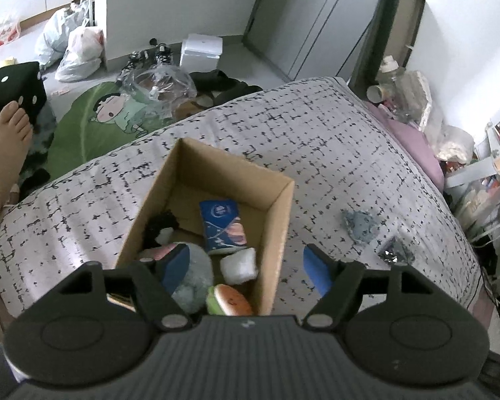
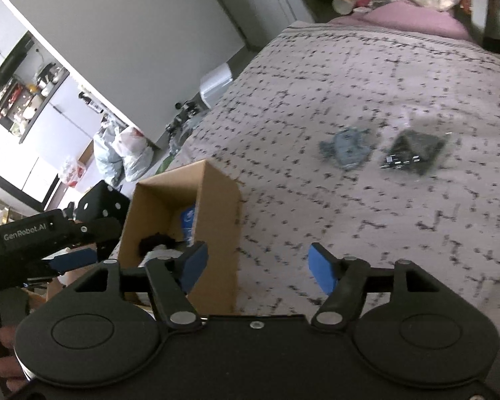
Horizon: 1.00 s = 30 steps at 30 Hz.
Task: Organize soft objects
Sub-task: 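Open the left tool over the box while the right tool releases the sponge inside, then move the left tool to the blue octopus and the right tool to the black bag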
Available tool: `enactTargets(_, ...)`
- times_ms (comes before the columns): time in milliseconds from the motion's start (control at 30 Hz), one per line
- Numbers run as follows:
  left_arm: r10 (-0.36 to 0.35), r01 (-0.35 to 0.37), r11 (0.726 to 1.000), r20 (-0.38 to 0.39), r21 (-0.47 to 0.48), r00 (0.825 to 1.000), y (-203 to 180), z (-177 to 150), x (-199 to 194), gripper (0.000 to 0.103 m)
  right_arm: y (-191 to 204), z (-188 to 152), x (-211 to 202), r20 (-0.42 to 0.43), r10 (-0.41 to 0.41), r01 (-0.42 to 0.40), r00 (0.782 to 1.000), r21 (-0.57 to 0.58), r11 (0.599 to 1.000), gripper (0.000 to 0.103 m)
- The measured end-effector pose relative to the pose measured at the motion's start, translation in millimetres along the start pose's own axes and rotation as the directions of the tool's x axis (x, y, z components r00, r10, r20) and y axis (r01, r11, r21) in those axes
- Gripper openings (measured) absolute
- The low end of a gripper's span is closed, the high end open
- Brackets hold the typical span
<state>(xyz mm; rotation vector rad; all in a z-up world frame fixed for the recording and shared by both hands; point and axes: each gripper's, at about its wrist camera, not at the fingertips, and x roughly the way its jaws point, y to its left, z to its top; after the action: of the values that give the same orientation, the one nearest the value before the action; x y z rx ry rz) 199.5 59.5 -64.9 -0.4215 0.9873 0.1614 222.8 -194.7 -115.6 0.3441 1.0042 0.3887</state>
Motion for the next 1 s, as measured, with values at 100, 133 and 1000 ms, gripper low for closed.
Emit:
enactTargets(100,0.005,-0.005,1.000,0.003,0.016,1.000,-13,-2,0,0.074,-15,2,-9,0.016,-0.012,0.012,1.000,0.008,1.000,0.073)
enactTargets(133,0.006,-0.006,1.000,0.003,0.023,1.000,-17,-2,0,0.074,-20,3,-12,0.022,-0.015,0.014,1.000,0.014,1.000,0.074)
enactTargets(1000,0.020,-0.016,0.990,-0.030,0.141,0.999,-111,-2,52,0.074,-136,23,-9,0.171,-0.053,0.005,0.984,0.267,0.964,0.088)
